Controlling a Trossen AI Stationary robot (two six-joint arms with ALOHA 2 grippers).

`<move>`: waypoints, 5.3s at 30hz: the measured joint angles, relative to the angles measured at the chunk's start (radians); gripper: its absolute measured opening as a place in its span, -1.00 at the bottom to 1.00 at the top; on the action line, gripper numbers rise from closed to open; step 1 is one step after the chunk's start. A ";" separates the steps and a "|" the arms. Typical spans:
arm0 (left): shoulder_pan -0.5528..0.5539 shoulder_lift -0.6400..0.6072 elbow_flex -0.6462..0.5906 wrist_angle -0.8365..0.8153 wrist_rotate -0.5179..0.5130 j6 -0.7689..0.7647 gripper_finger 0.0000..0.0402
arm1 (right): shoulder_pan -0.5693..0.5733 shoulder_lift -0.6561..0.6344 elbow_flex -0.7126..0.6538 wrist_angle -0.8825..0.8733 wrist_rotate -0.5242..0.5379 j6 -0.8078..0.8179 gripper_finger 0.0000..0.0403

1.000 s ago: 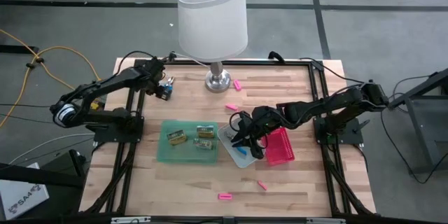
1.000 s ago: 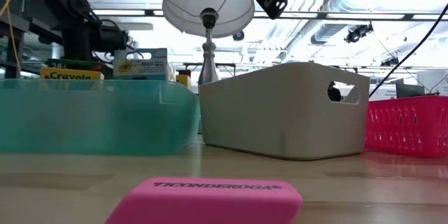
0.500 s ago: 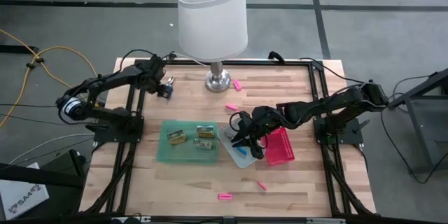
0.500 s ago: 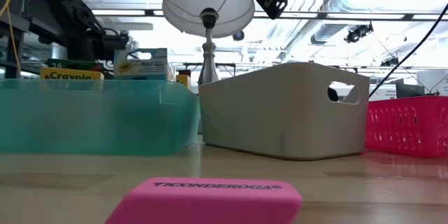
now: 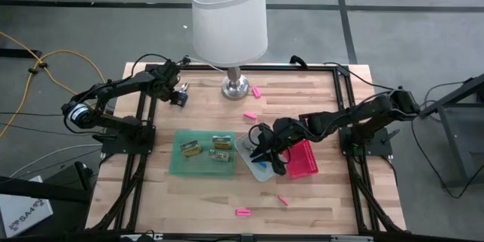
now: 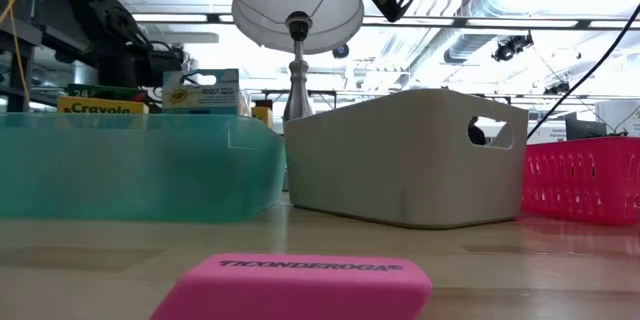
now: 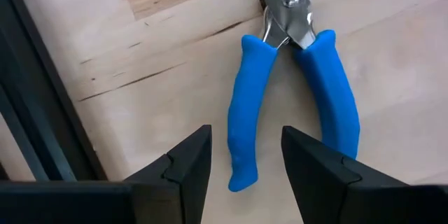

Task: Pick & Place School Supplies
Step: Put the blue hole puncher into the gray bin

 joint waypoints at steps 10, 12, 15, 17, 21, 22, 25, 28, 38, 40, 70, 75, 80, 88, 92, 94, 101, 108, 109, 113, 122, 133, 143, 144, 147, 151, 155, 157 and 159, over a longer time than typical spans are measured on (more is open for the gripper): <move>-0.040 0.000 0.000 0.000 -0.001 -0.028 -0.17 | 0.017 0.000 0.000 0.008 0.003 0.001 -0.64; -0.048 0.000 0.000 0.000 -0.010 -0.029 -0.17 | 0.017 0.000 0.000 0.007 0.003 0.004 -0.64; -0.048 0.008 0.000 0.000 -0.028 -0.035 -0.17 | 0.017 0.000 0.000 0.008 0.003 0.004 -0.64; -0.046 0.029 0.000 0.000 -0.031 -0.037 -0.17 | 0.017 0.000 0.000 0.007 0.002 0.004 -0.64; -0.059 0.076 0.002 0.004 -0.062 -0.038 -0.17 | 0.022 0.000 0.000 0.008 0.002 0.004 -0.64; -0.069 0.081 0.003 0.005 -0.072 -0.040 -0.17 | 0.023 0.000 0.000 0.008 0.003 0.004 -0.64; -0.076 0.083 0.003 0.007 -0.084 -0.038 -0.17 | 0.024 0.000 0.000 0.009 0.002 0.004 -0.64; -0.075 0.083 0.003 0.009 -0.084 -0.053 -0.18 | 0.024 0.000 0.000 0.012 0.002 0.004 -0.64; -0.073 0.084 0.002 0.015 -0.072 -0.057 -0.43 | 0.024 0.000 0.000 0.014 0.003 0.004 -0.64; -0.073 0.084 0.002 0.016 -0.071 -0.057 -0.51 | 0.024 0.000 0.000 0.014 0.002 0.004 -0.64; -0.105 -0.178 -0.002 -0.059 -0.085 -0.037 -0.82 | 0.024 0.000 0.000 0.013 0.002 0.003 -0.64; -0.180 -0.302 -0.001 -0.137 -0.069 -0.072 -0.82 | 0.023 0.000 0.000 0.013 0.003 0.000 -0.64; -0.308 -0.395 0.031 -0.137 -0.005 -0.088 -0.82 | 0.023 0.000 0.000 0.014 0.003 0.000 -0.64; -0.598 -0.408 0.096 -0.157 0.022 -0.147 -0.82 | 0.023 0.000 0.000 0.014 0.003 0.001 -0.64; -0.756 -0.394 0.139 -0.156 -0.025 -0.189 -0.82 | 0.023 0.000 0.000 0.014 0.003 -0.007 -0.64; -0.831 -0.386 0.166 -0.145 -0.061 -0.192 -0.82 | 0.023 0.000 0.000 0.014 0.002 -0.007 -0.64; -1.020 -0.301 0.258 -0.060 -0.117 -0.050 -0.82 | 0.026 -0.006 0.000 0.011 0.000 -0.004 -0.64; -1.056 -0.149 0.328 -0.053 -0.140 0.099 -0.82 | 0.070 -0.092 0.001 0.010 0.002 0.003 -0.64; -1.056 -0.126 0.338 -0.050 -0.140 0.111 -0.82 | 0.080 -0.109 0.001 0.003 0.002 0.003 -0.64; -1.057 -0.045 0.387 -0.022 -0.140 0.195 -0.82 | 0.116 -0.163 0.001 -0.033 0.003 0.004 -0.64; -1.056 0.130 0.559 -0.008 -0.138 0.454 -0.82 | 0.196 -0.207 0.000 -0.091 0.056 0.056 -0.64; -1.057 0.287 0.690 0.005 -0.009 0.678 -0.82 | 0.292 -0.208 0.000 -0.066 0.054 0.109 -0.64; -1.056 0.401 0.804 0.014 0.006 0.797 -0.82 | 0.409 -0.208 0.000 -0.044 0.053 0.152 -0.64; -1.056 0.410 0.820 0.015 0.021 0.805 -0.82 | 0.419 -0.208 0.000 -0.039 0.053 0.152 -0.64; -1.050 0.429 0.849 0.031 0.083 0.816 -0.82 | 0.440 -0.208 0.000 -0.034 0.054 0.151 -0.64; -1.042 0.443 0.853 0.053 0.126 0.842 -0.82 | 0.467 -0.208 0.000 -0.020 0.055 0.150 -0.64; -1.034 0.454 0.854 0.075 0.126 0.855 -0.82 | 0.498 -0.208 0.000 -0.015 0.053 0.151 -0.64; -1.029 0.464 0.853 0.073 0.127 0.871 -0.82 | 0.512 -0.208 0.000 -0.012 0.053 0.156 -0.64; -1.027 0.476 0.853 0.105 0.126 0.873 -0.83 | 0.526 -0.208 0.000 -0.002 0.053 0.160 -0.64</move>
